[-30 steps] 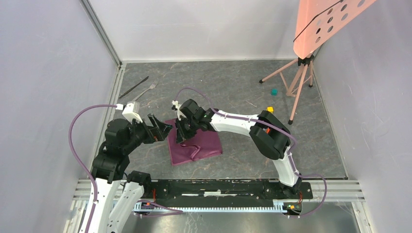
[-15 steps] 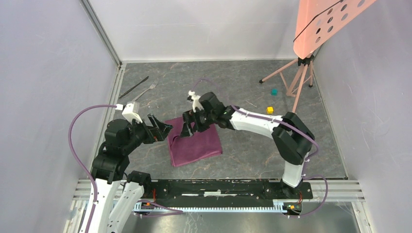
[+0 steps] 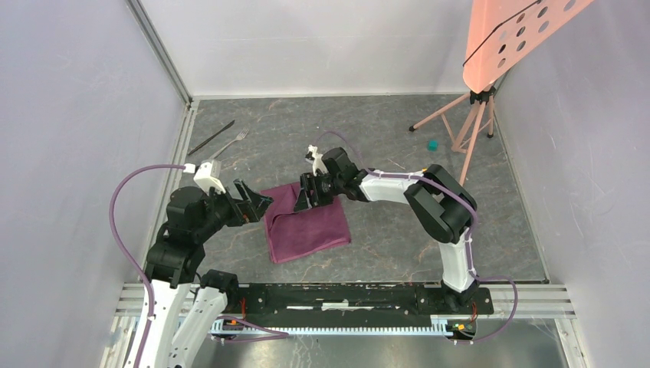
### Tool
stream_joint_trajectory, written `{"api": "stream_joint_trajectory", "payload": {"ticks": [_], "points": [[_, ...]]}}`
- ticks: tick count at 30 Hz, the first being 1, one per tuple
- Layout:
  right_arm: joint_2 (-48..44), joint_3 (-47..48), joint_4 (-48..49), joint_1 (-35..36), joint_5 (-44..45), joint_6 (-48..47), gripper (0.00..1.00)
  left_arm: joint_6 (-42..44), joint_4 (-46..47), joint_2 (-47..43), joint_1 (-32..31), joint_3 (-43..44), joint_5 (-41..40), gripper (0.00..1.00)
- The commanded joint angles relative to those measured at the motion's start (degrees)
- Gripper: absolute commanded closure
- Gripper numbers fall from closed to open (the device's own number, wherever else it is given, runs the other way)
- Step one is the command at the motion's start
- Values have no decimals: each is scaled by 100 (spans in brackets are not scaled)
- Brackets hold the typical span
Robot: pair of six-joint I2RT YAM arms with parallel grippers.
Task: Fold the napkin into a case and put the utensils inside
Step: Smooth out the square-folded napkin at the center of the board.
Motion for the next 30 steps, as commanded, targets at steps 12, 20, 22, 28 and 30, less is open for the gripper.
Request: {"api": "stream_joint_trajectory", "payload": {"ticks": [12,20,22,28,30], "points": [[516,143,797,5,-273,381,49,115,197,93,9,-4,-55,0],[650,176,1559,57,-392,1114,77,115,203,89,8,-5,-56,0],[706,232,1844,91,-365,1381,81,114,197,85,9,-5,-45,0],[1319,988,2337,176,-57,2044,81,115,201,80,9,-14,-59,0],[1741,1613,2532,245,-41,2311,77,115,189,89,8,-10,-57,0]]}}
